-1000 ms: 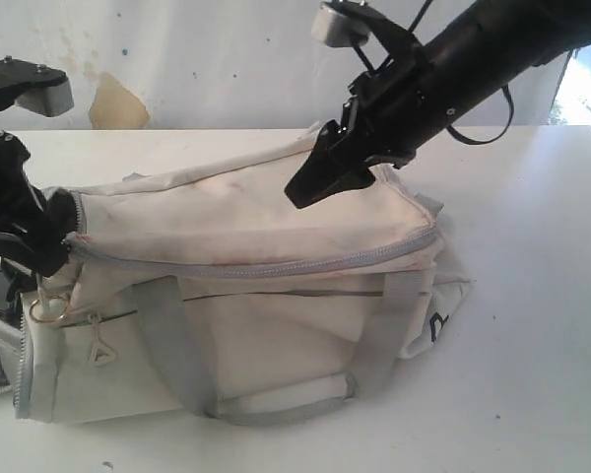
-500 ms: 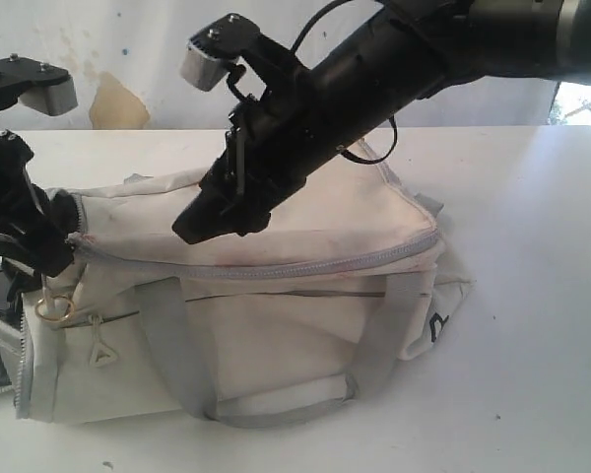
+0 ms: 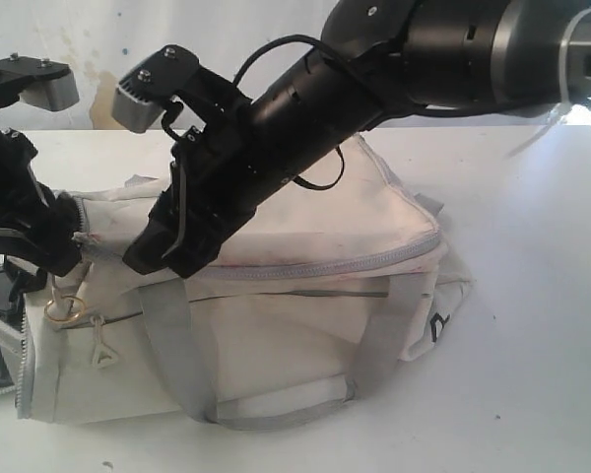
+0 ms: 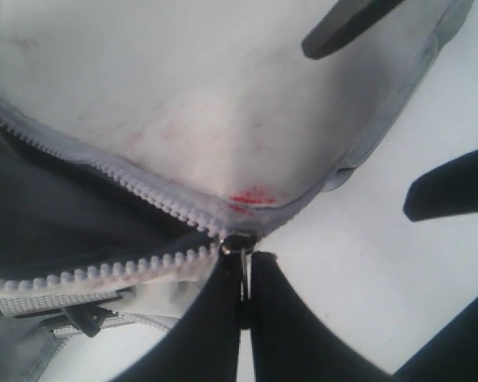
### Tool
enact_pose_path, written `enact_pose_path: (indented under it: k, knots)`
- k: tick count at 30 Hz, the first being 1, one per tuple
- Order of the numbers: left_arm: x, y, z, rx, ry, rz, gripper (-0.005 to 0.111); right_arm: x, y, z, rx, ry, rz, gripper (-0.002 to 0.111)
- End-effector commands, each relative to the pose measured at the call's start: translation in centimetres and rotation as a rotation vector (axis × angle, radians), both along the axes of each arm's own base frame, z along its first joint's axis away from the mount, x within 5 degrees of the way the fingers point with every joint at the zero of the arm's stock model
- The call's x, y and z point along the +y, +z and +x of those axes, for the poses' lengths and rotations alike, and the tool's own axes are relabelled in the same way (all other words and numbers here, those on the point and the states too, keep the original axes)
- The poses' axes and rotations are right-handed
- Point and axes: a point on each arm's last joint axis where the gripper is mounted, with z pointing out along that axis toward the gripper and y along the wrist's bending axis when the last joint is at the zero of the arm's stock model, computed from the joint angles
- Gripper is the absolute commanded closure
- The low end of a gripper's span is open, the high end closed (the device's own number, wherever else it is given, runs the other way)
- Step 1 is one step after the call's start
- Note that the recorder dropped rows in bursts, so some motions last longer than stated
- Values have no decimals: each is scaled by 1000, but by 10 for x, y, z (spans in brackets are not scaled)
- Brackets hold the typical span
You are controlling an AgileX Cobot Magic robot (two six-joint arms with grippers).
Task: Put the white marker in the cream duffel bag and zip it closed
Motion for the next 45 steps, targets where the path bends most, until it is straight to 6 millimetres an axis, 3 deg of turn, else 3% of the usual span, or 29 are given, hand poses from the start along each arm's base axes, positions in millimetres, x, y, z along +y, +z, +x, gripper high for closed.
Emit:
enact_pose_path:
  k: [1, 20, 24, 28, 33, 37, 45]
  knots:
    - [0, 3, -3, 1, 2, -25, 107, 5, -2, 0, -12, 3, 8, 55]
    - [-2, 5, -3, 10, -4, -90, 107, 19, -19, 4, -31, -34, 1, 56]
    - [5, 8, 2, 18, 35, -154, 107, 18, -19, 3, -21, -29, -1, 62]
    - [15, 8, 6, 15, 75, -165, 107, 18, -19, 1, -9, -11, -10, 75]
    - [12, 6, 5, 38, 84, -204, 107, 18, -19, 0, -1, -10, -6, 88]
    - [9, 3, 2, 65, 80, -249, 107, 20, -17, 3, 0, -43, 22, 84]
    - [7, 4, 2, 69, 83, -266, 107, 22, -11, 2, 28, -75, 72, 60]
